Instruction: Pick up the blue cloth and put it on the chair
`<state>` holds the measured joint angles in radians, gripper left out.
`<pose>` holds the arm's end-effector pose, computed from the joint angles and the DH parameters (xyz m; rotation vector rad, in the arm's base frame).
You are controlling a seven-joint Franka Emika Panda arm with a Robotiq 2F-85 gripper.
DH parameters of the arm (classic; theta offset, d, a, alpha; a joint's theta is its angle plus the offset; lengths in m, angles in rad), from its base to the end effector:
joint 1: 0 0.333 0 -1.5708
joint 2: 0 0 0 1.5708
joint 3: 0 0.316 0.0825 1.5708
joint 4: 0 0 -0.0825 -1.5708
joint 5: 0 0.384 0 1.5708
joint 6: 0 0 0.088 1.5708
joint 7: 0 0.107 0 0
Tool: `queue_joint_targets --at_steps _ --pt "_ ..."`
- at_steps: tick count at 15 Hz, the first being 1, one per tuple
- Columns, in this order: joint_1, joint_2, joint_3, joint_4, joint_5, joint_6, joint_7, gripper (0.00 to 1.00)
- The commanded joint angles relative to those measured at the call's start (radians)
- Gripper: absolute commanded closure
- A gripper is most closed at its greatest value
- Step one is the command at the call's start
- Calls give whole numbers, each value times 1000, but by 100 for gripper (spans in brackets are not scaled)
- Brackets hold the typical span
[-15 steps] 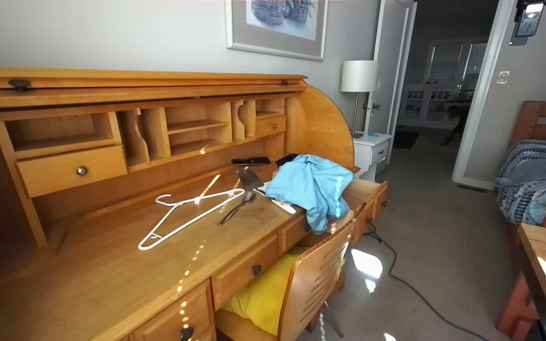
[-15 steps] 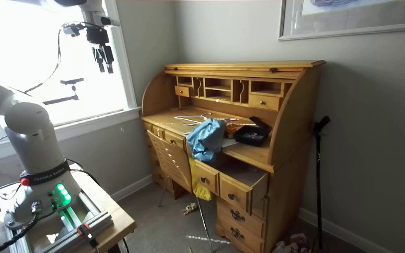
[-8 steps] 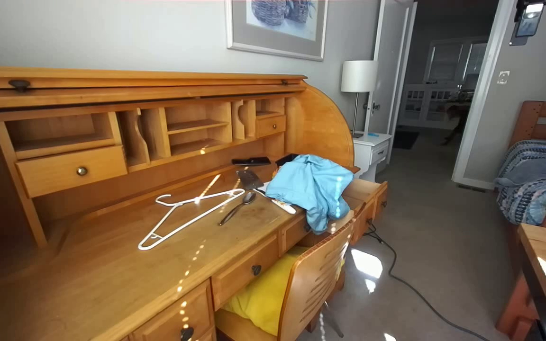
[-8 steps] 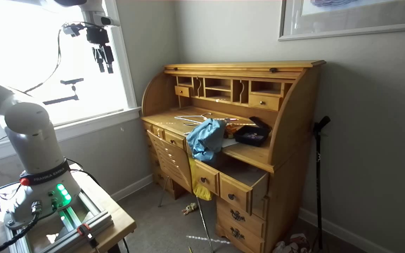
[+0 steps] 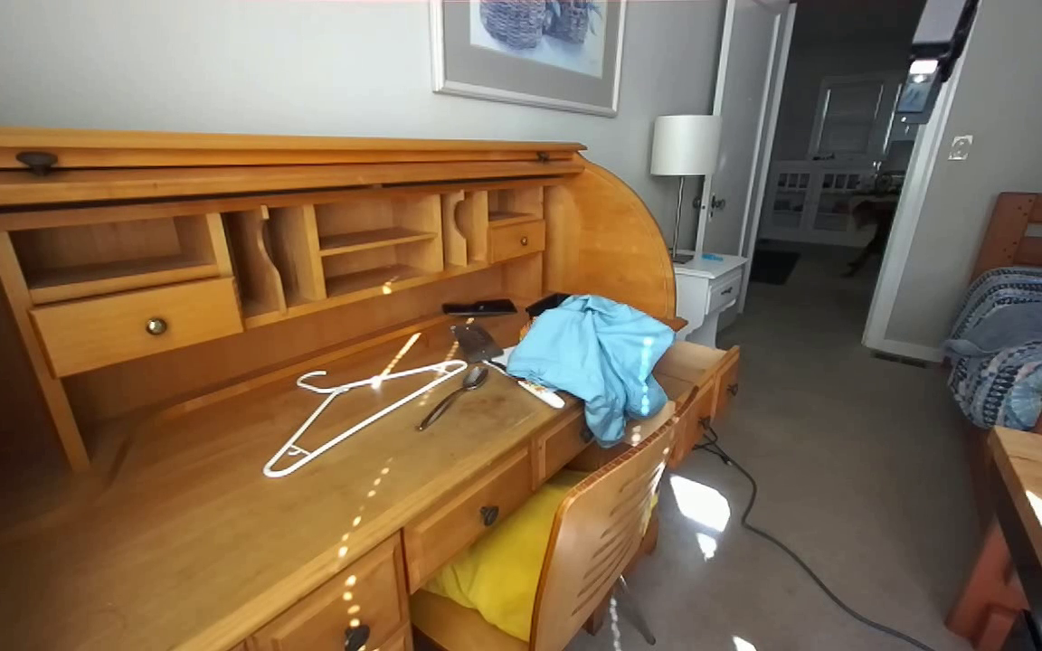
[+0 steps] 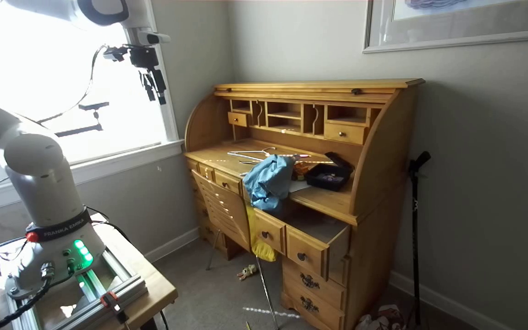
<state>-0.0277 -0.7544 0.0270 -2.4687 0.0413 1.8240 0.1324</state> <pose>0.3348 0.0047 0.5497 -3.0998 0.2291 -0.1680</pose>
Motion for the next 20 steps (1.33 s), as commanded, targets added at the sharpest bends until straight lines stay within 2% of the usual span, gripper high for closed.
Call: queue_joint_targets --at_steps 1,5,6,7,10,16,19,20 --pt "-27 94 -20 -33 11 171 14 0" --pt "-52 201 -22 -51 -7 327 31 0" --pt "-51 219 -27 -43 -5 317 21 0" --pt "-43 183 -27 -49 -3 295 5 0" --pt "-45 220 -30 -49 -3 308 5 0" --pt "-45 220 -30 -46 -3 309 5 0" --pt "-40 300 -22 -4 -1 303 14 0" --pt "-43 240 -29 -42 -3 309 5 0"
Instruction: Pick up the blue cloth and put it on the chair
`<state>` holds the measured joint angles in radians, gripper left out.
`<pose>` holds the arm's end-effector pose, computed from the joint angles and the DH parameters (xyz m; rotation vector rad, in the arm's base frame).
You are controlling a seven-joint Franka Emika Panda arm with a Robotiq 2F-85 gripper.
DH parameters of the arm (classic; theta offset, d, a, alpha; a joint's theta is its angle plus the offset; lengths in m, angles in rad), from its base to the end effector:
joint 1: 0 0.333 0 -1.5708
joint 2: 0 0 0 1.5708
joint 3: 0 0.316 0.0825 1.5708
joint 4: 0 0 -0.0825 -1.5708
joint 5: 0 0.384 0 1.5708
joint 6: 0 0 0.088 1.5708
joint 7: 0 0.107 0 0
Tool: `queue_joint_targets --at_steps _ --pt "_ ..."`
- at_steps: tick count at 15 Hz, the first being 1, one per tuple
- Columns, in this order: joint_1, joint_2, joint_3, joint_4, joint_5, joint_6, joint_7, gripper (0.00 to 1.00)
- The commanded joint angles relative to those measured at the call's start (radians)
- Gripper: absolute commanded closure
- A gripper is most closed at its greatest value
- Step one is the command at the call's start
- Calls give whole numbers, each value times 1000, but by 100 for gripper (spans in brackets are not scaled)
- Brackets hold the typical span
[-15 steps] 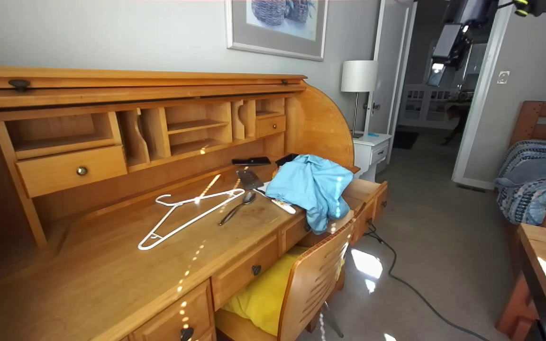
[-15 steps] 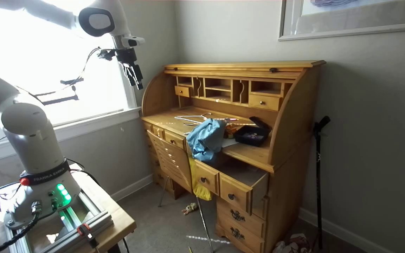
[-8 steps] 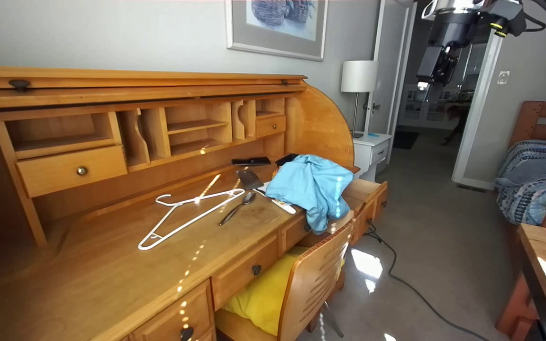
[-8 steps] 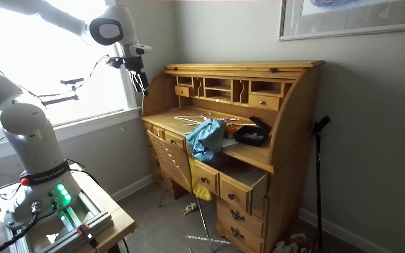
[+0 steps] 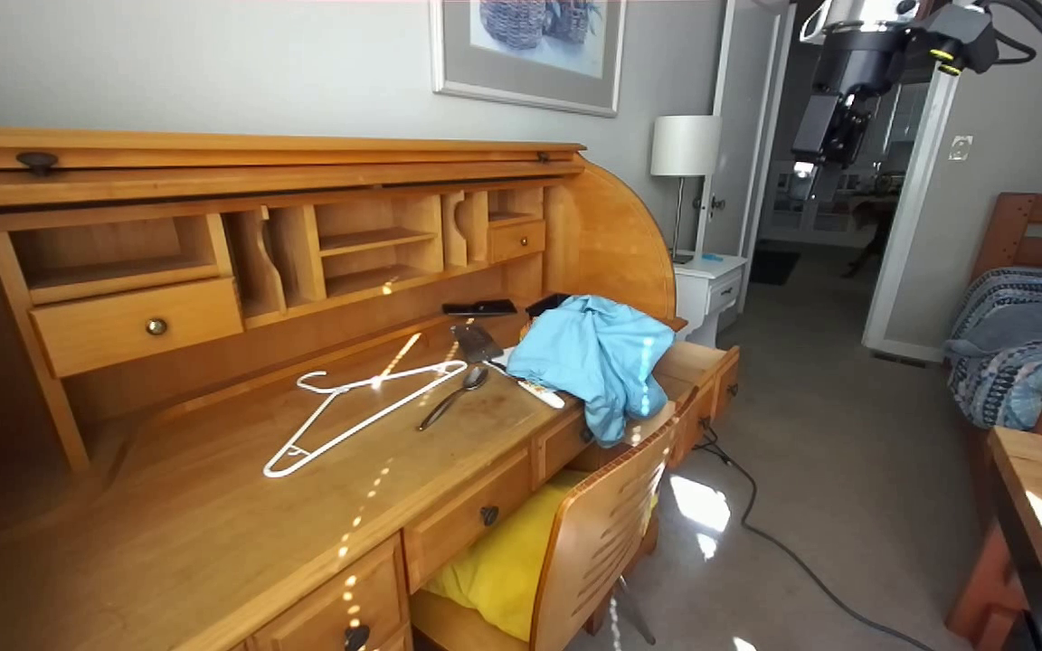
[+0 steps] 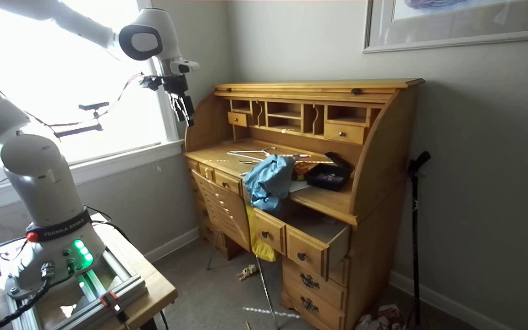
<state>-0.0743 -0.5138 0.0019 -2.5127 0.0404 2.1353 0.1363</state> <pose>0.4010 -0.0273 0.4704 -3.0755 0.3524 -0.2096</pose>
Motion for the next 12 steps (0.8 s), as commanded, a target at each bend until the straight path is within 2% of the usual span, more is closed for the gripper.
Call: queue_joint_targets --at_steps 1,9,12 --pt "5 10 -4 4 -2 -3 2 0" --pt "4 9 -4 4 -2 -3 2 0" --pt "-16 93 11 4 -44 74 30 0"
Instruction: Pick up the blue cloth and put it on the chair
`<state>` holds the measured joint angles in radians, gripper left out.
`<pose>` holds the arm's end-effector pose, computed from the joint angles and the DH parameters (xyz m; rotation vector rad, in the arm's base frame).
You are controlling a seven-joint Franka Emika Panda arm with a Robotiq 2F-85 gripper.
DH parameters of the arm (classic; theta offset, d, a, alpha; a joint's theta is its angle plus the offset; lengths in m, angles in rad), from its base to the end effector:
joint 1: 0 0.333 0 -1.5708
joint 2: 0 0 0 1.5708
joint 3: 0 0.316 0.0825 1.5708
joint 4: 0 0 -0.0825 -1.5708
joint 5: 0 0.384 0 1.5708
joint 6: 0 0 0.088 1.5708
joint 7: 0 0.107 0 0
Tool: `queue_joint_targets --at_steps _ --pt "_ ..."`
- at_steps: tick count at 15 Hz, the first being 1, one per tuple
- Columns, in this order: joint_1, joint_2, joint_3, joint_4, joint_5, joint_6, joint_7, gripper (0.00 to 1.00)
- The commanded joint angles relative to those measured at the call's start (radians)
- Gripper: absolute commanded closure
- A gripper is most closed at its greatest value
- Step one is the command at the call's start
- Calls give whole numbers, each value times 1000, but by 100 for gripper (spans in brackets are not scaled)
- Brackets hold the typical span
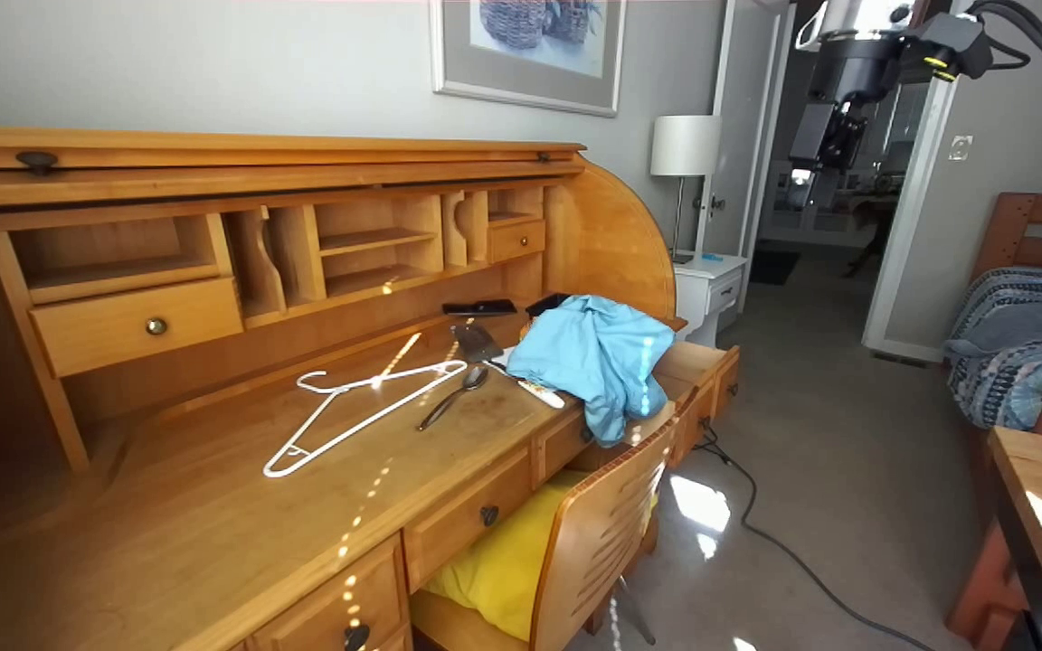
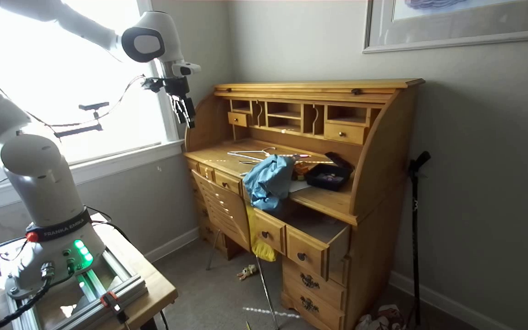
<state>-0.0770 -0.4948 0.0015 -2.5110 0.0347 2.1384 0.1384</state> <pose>0.4040 -0.0290 0.4638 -3.0818 0.3574 -0.1883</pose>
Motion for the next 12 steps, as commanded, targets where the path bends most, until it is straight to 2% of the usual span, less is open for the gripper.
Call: queue_joint_targets --at_steps 1,4,7,9,12 --pt "-20 121 20 5 -57 116 45 0" --pt "-45 270 45 28 -134 244 130 0" --pt "-54 464 48 97 -224 335 245 0" --pt "-43 589 27 169 -293 361 329 0" --pt "1 747 -37 322 -337 349 413 0"
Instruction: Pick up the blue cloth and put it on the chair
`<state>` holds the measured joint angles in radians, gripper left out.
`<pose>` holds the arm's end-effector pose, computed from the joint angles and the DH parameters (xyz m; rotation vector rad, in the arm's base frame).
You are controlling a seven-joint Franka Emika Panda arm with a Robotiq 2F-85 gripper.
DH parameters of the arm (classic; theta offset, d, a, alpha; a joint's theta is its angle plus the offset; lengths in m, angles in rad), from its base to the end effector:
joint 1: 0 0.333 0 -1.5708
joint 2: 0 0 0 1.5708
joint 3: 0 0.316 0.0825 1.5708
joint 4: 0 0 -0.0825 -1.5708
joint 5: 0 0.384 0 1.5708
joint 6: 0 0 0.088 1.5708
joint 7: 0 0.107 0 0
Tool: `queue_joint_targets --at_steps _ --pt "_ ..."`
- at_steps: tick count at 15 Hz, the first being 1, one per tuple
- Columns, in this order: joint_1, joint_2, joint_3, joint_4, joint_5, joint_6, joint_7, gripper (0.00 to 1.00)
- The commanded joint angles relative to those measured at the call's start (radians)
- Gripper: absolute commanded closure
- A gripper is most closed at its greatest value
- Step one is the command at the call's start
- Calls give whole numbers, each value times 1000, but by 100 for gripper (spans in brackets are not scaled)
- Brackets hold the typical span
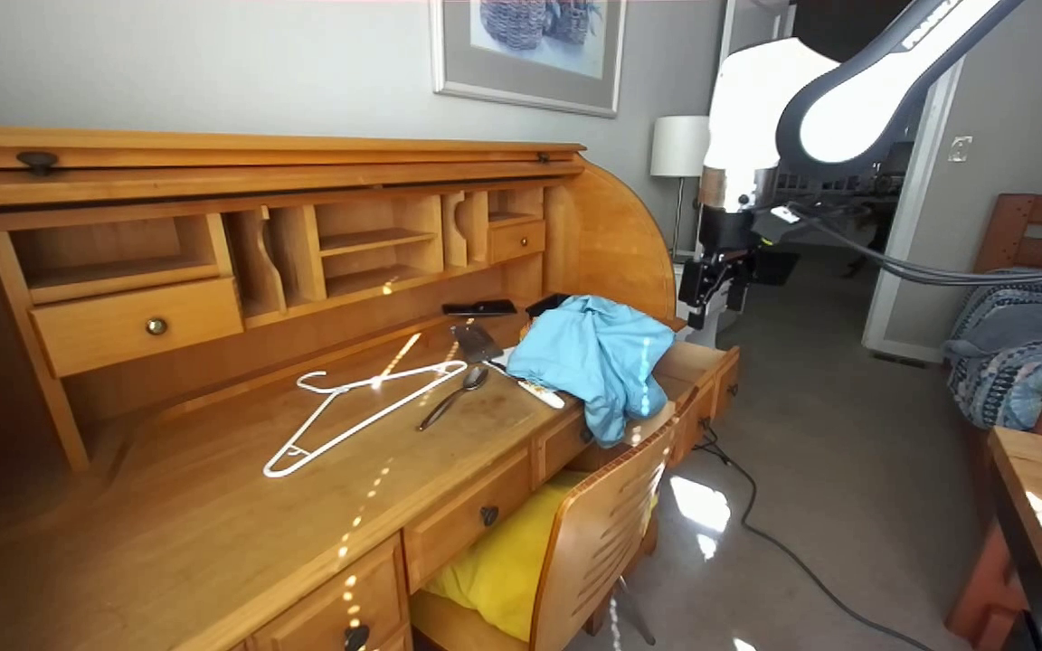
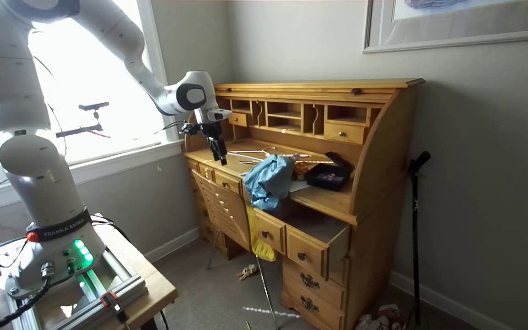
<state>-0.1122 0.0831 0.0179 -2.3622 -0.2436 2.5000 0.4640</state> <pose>0.5095 -0.0466 0.2972 2.9520 -0.5477 0.1219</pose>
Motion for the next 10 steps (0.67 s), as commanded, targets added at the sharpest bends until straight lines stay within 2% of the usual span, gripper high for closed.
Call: queue_joint_targets --at_steps 1,6,10 --pt "52 214 -76 225 -55 -16 101 0" --pt "135 435 -202 485 -45 -13 189 0" --pt "178 563 -267 615 -29 -42 221 0"
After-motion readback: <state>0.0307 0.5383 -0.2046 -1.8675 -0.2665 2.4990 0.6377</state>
